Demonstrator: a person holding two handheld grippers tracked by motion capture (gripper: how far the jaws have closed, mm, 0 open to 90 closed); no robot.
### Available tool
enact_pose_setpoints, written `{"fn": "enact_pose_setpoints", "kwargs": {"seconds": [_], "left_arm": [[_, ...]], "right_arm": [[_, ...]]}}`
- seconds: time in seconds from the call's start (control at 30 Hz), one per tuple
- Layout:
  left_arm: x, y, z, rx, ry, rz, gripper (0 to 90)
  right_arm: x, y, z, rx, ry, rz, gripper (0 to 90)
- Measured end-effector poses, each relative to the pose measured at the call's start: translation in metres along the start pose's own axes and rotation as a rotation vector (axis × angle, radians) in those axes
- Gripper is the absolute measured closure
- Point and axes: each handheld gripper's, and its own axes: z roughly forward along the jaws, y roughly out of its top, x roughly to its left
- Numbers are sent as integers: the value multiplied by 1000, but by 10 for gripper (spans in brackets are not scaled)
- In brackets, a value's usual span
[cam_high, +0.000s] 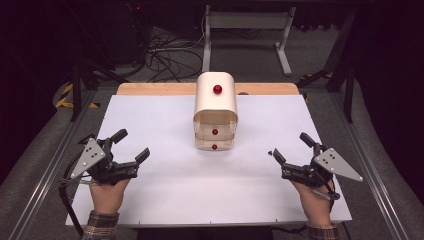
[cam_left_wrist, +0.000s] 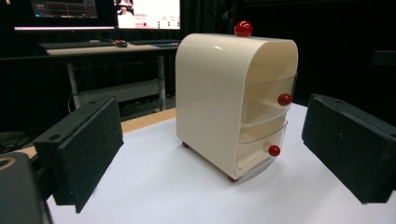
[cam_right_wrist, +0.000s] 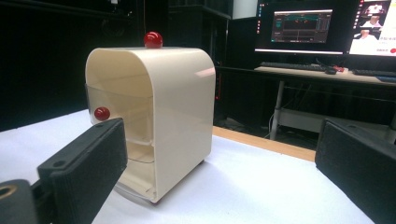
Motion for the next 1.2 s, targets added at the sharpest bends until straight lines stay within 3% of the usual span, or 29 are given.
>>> {"fn": "enact_pose_setpoints", "kwargs": {"seconds": [0.43,0.63,0.97,1.2], "left_arm": [[-14,2,9,7,-8,-6,66],[-24,3,14,6,-9,11,67],[-32,2,17,-11,22,-2,71],[-38,2,19,-9,72,-1,90]], "right_arm": [[0,-1,0,12,-38,2,31],[-1,-1,-1,18,-58,11,32],[-1,2,-3,3,-54,17,32],[-1,2,-3,5,-62,13,32]]}}
